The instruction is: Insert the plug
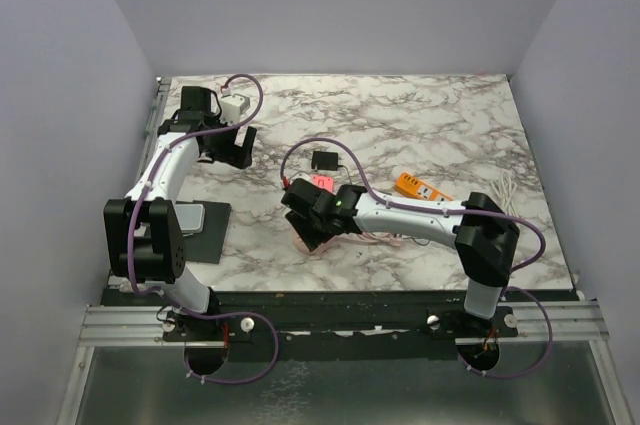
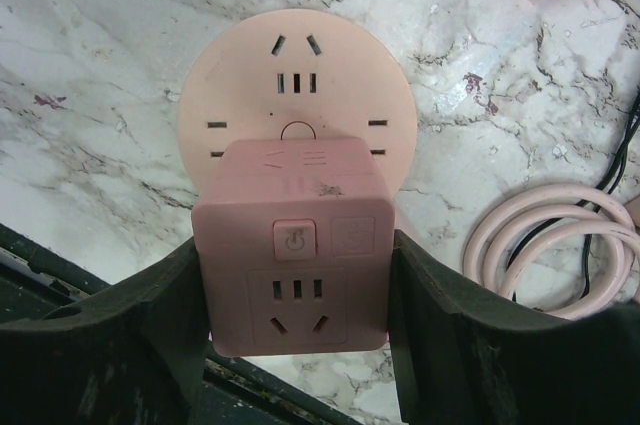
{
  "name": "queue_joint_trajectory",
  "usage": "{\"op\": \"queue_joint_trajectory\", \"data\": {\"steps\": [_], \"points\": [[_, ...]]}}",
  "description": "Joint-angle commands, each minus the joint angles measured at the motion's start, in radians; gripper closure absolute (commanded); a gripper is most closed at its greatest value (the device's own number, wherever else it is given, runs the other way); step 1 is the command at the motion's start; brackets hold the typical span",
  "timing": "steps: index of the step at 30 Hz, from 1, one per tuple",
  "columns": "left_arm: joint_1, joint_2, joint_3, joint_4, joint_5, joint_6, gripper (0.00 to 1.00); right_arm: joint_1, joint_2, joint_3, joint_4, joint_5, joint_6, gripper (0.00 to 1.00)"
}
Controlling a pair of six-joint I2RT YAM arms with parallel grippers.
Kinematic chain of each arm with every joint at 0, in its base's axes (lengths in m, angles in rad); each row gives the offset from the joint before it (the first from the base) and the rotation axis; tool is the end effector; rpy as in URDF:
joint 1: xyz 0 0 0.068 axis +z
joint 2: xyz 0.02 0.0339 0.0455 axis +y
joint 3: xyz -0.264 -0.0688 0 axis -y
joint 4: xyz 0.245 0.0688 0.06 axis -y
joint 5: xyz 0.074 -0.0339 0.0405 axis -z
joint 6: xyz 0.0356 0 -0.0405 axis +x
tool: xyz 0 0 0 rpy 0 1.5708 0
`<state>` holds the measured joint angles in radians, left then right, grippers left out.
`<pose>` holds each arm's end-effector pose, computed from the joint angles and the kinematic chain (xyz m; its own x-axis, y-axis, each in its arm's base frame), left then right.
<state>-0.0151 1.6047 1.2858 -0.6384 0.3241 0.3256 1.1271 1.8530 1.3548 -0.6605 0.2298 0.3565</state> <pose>0.3422 -0.0165 0.2694 -0.7114 0.3140 -0.6288 0.4488 0.8915 -0.0625 0.1708 0.3406 0.2031 -0.6619 -0.6009 -0.4482 -0.6502 0.7577 -0.0558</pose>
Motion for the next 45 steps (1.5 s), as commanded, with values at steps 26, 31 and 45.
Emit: {"op": "queue_joint_trajectory", "data": {"steps": [26, 31, 45], "points": [[-0.068, 0.068, 0.211, -0.175, 0.042, -0.002, 0.01, -0.077, -0.141, 0.098, -0.131, -0.07, 0.124, 0.0], [-0.138, 0.138, 0.324, -0.236, 0.031, 0.002, 0.01, -0.231, -0.327, -0.06, -0.173, -0.001, 0.181, 0.0], [-0.306, 0.417, 0.696, -0.342, -0.007, 0.009, 0.01, -0.815, -0.593, -0.392, -0.308, 0.179, 0.35, 0.0]]}}
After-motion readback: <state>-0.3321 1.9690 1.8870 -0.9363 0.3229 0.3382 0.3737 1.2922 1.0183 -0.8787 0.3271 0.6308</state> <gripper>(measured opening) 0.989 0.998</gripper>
